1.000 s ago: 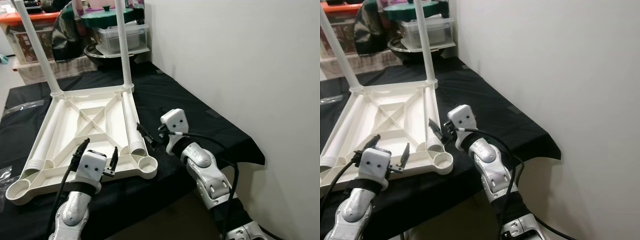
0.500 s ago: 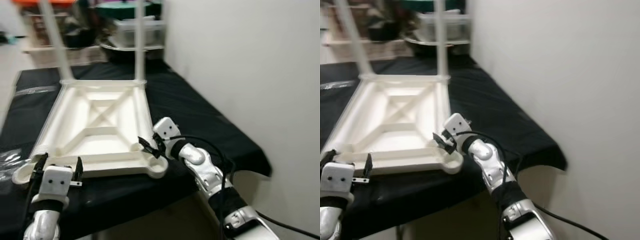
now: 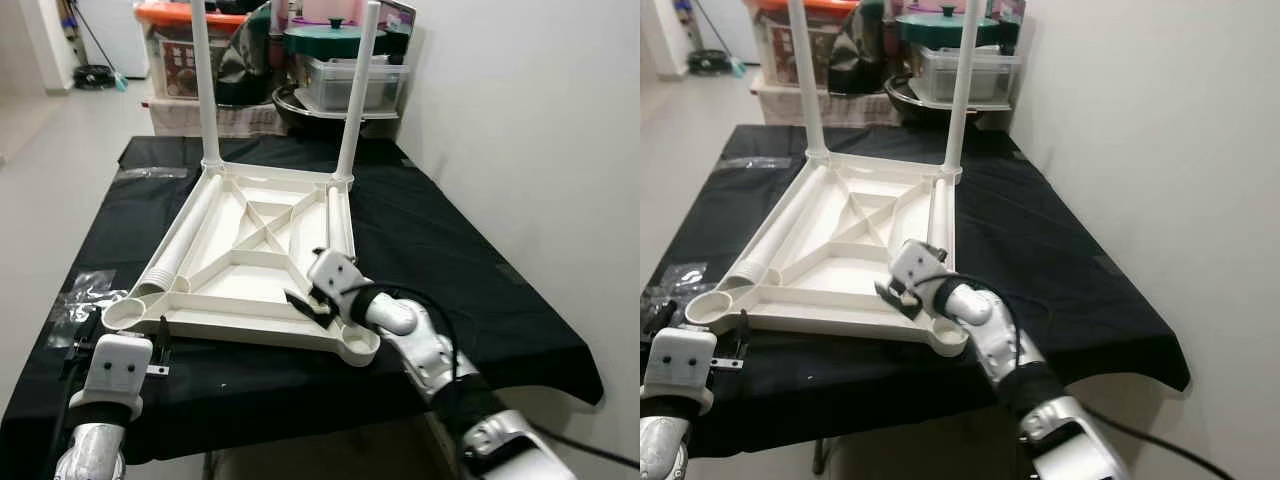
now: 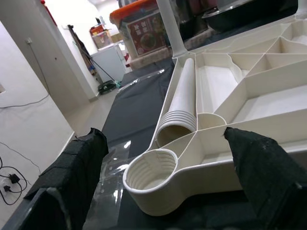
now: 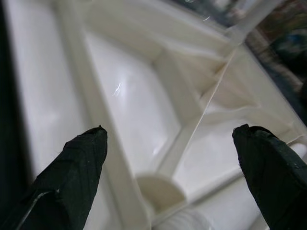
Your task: Building children table
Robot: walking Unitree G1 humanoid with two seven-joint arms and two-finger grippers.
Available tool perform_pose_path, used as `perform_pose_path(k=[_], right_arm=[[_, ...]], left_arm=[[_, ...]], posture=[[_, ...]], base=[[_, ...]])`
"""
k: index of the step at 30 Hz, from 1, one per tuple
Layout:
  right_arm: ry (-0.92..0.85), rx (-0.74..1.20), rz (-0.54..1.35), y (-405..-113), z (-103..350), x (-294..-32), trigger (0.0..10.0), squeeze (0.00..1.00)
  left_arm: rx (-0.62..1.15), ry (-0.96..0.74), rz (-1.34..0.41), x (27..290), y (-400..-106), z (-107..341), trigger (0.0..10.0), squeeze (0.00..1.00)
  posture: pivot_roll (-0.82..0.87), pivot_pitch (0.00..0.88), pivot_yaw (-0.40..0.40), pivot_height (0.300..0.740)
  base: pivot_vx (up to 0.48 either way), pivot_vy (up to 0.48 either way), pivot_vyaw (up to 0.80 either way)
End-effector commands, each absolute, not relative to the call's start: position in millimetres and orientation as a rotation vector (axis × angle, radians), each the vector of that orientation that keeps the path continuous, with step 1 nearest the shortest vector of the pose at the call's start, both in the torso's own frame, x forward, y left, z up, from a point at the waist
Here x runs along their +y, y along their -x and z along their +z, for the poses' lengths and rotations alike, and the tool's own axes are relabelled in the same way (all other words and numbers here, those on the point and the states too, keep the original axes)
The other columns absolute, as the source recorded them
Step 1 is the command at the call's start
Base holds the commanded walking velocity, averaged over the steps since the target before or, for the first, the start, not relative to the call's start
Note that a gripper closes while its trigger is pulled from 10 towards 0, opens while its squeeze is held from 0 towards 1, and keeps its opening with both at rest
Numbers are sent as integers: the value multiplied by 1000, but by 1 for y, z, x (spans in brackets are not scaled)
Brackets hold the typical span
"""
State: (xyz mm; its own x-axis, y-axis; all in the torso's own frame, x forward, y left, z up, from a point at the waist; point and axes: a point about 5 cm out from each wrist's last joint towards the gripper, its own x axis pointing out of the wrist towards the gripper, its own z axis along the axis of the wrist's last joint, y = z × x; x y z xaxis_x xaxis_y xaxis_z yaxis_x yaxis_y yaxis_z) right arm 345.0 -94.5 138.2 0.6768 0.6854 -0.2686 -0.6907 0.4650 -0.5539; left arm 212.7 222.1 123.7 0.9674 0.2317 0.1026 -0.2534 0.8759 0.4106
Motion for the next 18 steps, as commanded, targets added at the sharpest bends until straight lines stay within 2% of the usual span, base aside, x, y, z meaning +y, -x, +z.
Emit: perform_pose_path(k=[1, 2, 4, 8, 18], right_arm=[[752, 35, 902, -342, 137, -106, 10000, 0], [757, 55, 903, -344, 140, -116, 10000, 0], [757, 55, 903, -344, 140, -116, 10000, 0], [786, 96, 902, -348, 142, -133, 10000, 0], [779, 154, 760, -364, 142, -140, 10000, 0]], left_arm=[[-39, -432, 228, 218, -214, 119, 10000, 0], [-38, -431, 221, 217, -216, 118, 10000, 0], [-38, -431, 221, 217, -216, 118, 10000, 0], [-39, -427, 198, 210, -219, 115, 10000, 0], [-51, -427, 196, 210, -225, 117, 10000, 0]], posture=[[132, 0, -123, 740], [121, 0, -119, 740], [121, 0, -119, 740], [118, 0, -118, 740], [130, 0, -121, 740]], base=[[0, 0, 0], [0, 0, 0], [0, 0, 0], [0, 0, 0], [0, 0, 0]])
